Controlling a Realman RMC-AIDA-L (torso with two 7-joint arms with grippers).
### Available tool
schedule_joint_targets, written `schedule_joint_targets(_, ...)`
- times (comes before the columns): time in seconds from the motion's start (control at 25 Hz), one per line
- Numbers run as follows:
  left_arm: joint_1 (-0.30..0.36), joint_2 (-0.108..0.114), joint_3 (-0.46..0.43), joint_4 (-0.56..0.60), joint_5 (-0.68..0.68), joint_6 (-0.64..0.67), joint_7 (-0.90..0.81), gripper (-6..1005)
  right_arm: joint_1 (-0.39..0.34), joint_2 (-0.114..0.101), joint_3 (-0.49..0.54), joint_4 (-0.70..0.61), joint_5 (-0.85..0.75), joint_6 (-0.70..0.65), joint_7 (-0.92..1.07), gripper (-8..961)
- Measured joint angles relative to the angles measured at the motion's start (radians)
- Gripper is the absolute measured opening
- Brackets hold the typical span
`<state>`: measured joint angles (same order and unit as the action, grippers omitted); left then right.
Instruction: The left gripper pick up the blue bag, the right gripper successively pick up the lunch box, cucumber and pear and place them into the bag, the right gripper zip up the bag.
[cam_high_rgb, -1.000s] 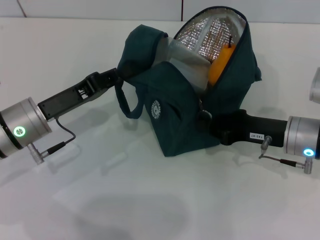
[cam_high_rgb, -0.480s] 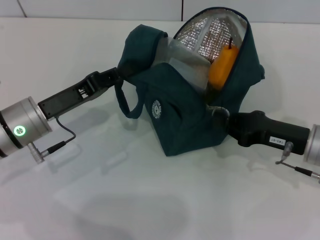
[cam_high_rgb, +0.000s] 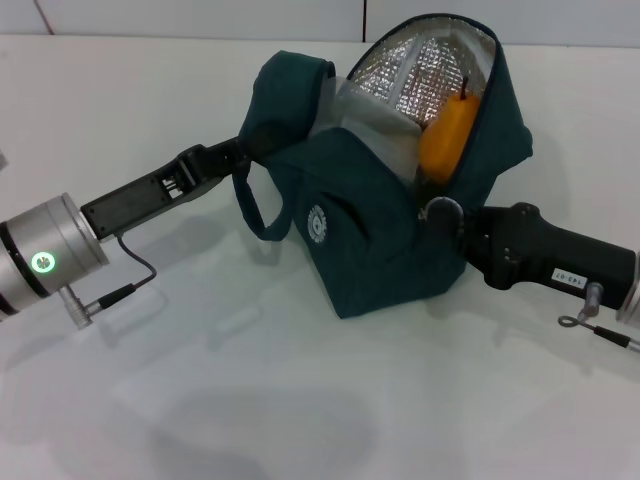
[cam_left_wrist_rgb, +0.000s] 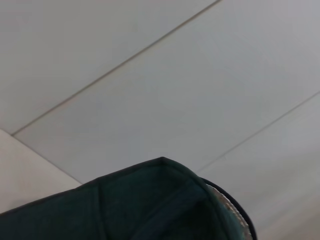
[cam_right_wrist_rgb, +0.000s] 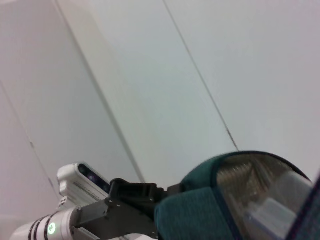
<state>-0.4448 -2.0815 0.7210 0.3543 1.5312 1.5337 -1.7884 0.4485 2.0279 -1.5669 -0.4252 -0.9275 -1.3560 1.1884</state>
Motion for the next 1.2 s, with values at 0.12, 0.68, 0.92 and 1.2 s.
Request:
schedule_joint_targets(0.12,-0.01,0.0,0.0,0.0,0.003,0.047,0.012,58,0.016,0.0,-0.003,0.0,-0.001,-0.003,-0.003,15)
schedule_joint_targets(0.68,-0.019,0.001,-0.005,-0.005,-0.019,0.215,0.214,104,0.042,0.0,-0.019,-0.003,-0.005,-0.078,-0.089,15)
schedule_joint_targets(0.92,-0.006,0.001,-0.008,-0.008,-0.02,0.216,0.246,267,0.043,0.0,-0.02,0.005,-0.009,-0.08,-0.091,16)
schedule_joint_targets(1.2,0.051,0.012,-0.011,-0.001,-0.048,0.221,0.252,693,0.034,0.0,-0.046,0.008,-0.009,-0.083,-0.091,16)
